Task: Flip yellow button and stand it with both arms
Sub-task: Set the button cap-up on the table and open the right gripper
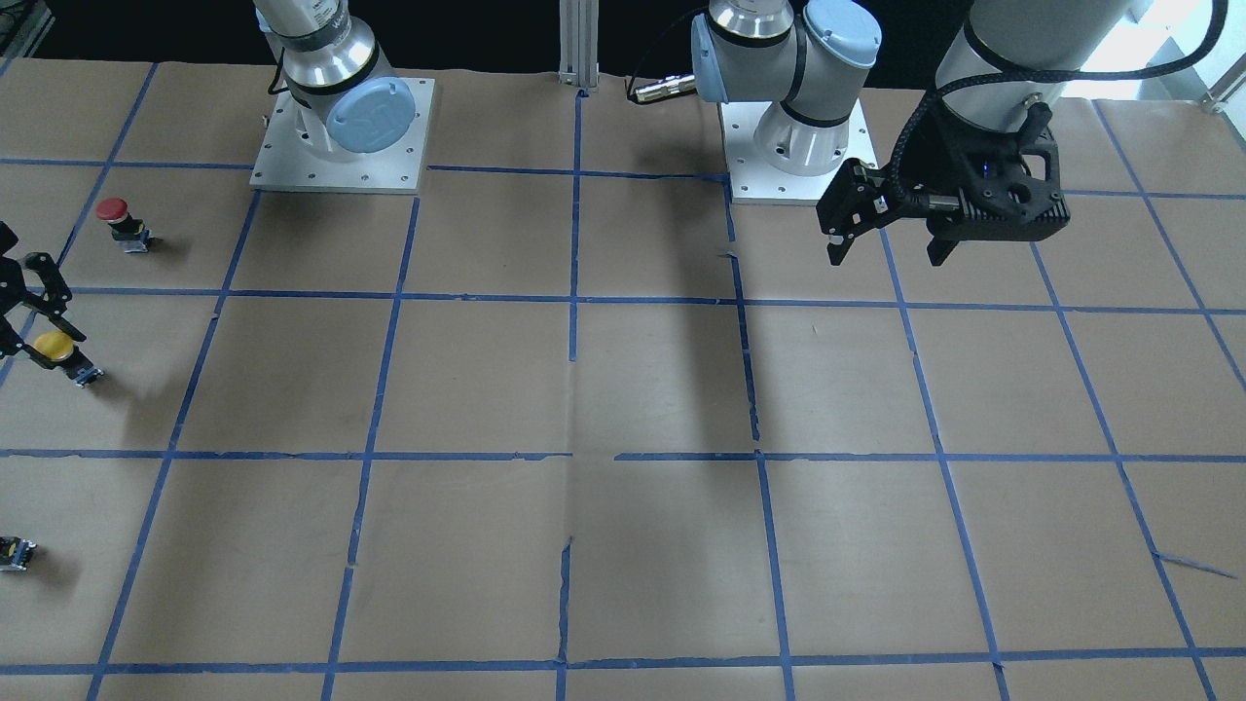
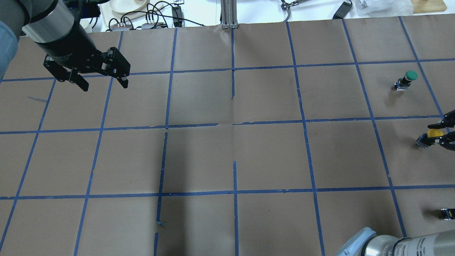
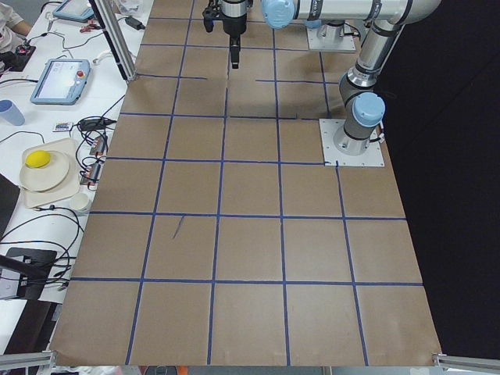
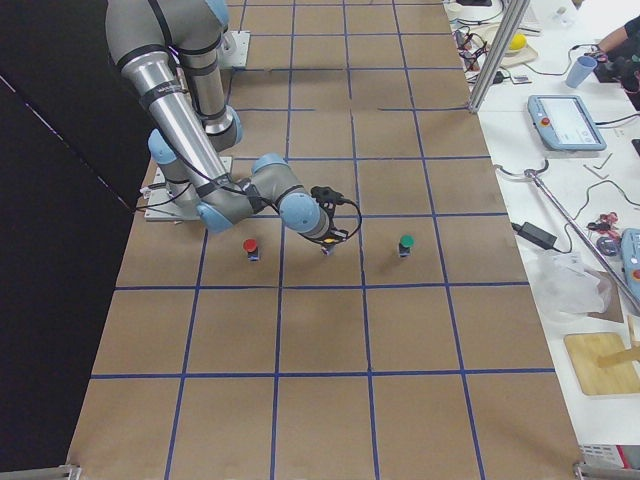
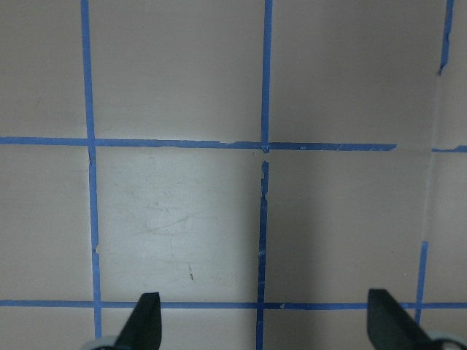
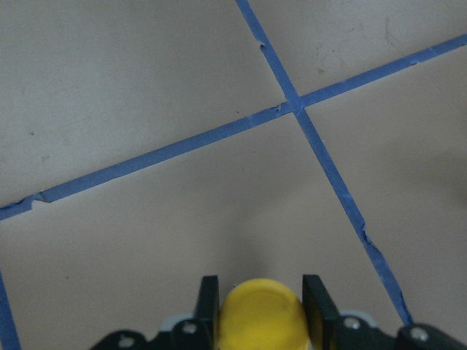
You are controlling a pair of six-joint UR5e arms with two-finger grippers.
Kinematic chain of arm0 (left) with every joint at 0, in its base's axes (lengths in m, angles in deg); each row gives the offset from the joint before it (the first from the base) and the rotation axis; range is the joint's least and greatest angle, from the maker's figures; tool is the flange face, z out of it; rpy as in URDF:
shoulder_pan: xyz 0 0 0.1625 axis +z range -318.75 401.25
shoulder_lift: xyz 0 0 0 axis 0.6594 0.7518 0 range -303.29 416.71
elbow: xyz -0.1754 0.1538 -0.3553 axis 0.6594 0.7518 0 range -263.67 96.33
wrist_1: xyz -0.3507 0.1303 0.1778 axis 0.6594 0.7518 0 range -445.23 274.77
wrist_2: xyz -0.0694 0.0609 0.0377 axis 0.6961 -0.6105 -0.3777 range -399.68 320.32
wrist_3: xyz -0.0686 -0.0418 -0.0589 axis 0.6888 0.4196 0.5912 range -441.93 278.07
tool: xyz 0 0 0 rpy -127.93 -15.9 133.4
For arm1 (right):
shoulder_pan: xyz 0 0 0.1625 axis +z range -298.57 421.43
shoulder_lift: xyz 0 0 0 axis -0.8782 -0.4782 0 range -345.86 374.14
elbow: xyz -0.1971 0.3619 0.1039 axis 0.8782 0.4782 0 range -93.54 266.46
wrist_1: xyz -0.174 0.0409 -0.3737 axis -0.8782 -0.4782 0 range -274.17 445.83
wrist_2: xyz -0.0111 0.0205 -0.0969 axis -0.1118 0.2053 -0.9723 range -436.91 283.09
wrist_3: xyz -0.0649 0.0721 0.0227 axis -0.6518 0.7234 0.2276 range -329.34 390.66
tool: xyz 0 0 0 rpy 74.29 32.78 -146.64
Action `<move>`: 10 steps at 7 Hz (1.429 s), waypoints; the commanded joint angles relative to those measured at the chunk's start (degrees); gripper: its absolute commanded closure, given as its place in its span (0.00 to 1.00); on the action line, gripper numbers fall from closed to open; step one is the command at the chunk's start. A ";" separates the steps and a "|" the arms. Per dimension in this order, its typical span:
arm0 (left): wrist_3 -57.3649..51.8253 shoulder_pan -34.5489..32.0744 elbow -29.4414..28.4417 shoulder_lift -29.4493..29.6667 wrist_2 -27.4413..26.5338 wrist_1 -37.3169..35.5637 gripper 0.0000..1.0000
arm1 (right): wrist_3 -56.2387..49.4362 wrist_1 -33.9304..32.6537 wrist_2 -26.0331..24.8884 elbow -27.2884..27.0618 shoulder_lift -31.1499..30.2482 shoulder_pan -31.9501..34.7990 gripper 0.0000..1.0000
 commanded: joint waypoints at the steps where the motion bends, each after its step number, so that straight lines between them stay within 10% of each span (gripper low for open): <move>1: -0.01 -0.54 -0.04 0.09 -0.15 -0.06 0.01 | -0.85 0.08 0.01 0.01 0.52 0.01 0.80; 3: 0.08 -0.54 -0.30 0.01 -0.49 -0.15 0.01 | -0.32 0.17 0.01 -0.08 0.61 0.01 0.54; 4: 0.08 -0.54 -0.56 0.00 -0.41 -0.15 0.01 | -0.23 0.17 0.79 -0.43 0.61 0.01 0.04; 7: 0.08 -0.54 -0.56 0.00 -0.32 -0.41 0.01 | 0.21 0.44 1.94 0.10 0.44 0.01 0.01; 10: 0.08 -0.54 -0.91 0.00 -0.06 -0.41 0.01 | 24.02 0.52 -6.27 1.58 -2.02 0.79 0.00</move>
